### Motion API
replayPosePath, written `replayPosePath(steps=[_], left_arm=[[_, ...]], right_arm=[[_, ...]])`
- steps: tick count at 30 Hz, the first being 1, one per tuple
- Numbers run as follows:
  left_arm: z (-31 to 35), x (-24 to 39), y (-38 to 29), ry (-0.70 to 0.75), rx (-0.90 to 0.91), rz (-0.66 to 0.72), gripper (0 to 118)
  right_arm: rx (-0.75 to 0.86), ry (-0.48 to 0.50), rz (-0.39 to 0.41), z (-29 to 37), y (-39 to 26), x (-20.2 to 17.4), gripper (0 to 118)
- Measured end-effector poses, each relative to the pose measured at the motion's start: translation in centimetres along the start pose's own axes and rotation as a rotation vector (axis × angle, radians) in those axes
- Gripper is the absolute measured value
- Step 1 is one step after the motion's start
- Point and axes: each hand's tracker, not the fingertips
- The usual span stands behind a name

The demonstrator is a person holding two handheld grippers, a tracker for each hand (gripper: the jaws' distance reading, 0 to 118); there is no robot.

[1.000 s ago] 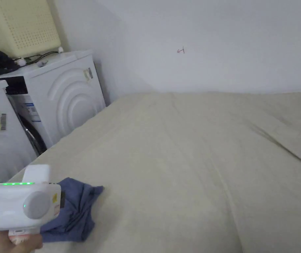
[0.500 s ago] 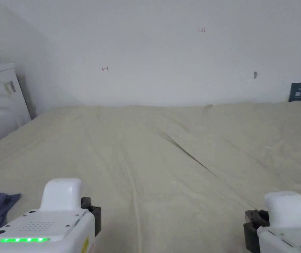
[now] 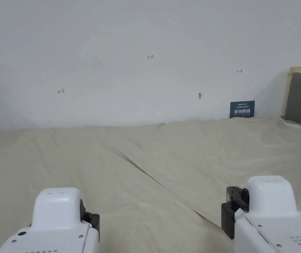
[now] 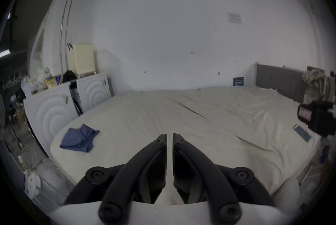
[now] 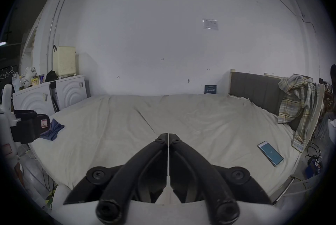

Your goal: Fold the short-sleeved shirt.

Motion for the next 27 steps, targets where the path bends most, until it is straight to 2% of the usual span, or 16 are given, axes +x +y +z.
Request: replayPosePath(steps=[2,3,4,6,7,8,14,16,17,21,24,27], left_arm=[[0.2,-0.3,0.4,-0.064,0.005,0.061,6],[0.2,-0.5,0.6,-0.104,0.0,0.084,10],[0.2,-0.6,0.9,-0.123,-0.003,0.113,29],[0.4,-0.6,1.1,-0.124,-0.001,0.118,86],[0.2,-0.5,1.0,-0.123,-0.005,0.118,111],[0.3,-0.6,0.8,-0.125,-0.004,0.119,117],[0.8,-1.3,0.5,-0.153,0.008,0.168,118],[1.1,-1.6,0.8,-0.129,0.044,0.168,118],[1.2,-1.8,1.0,-0.122,0.039,0.161,118],[1.3,-2.2,1.0,-0.102,0.042,0.151,118],[1.2,-2.6,0.4,-0.087,0.06,0.168,118],[0.9,-2.7,0.3,-0.082,0.049,0.179,118]], right_arm=[[-0.005,-0.002,-0.001,0.1,0.1,0.2,25],[-0.003,-0.005,-0.004,0.2,0.1,0.3,33],[0.005,-0.01,-0.013,0.3,0.1,0.4,53],[0.006,-0.017,-0.026,0.3,0.3,0.5,86],[0.005,-0.022,-0.034,0.3,0.5,0.5,92],[-0.003,-0.007,-0.053,0.4,0.6,0.4,92],[-0.001,-0.054,-0.007,1.0,0.7,-0.2,92],[0.017,0.021,0.03,1.3,0.7,-0.2,92],[0.024,0.043,0.02,1.4,0.6,-0.1,92],[0.039,0.071,0.014,1.7,0.8,0.0,92],[0.037,0.006,0.097,1.7,1.0,-0.7,92],[0.046,-0.043,0.129,1.2,0.6,-1.1,92]])
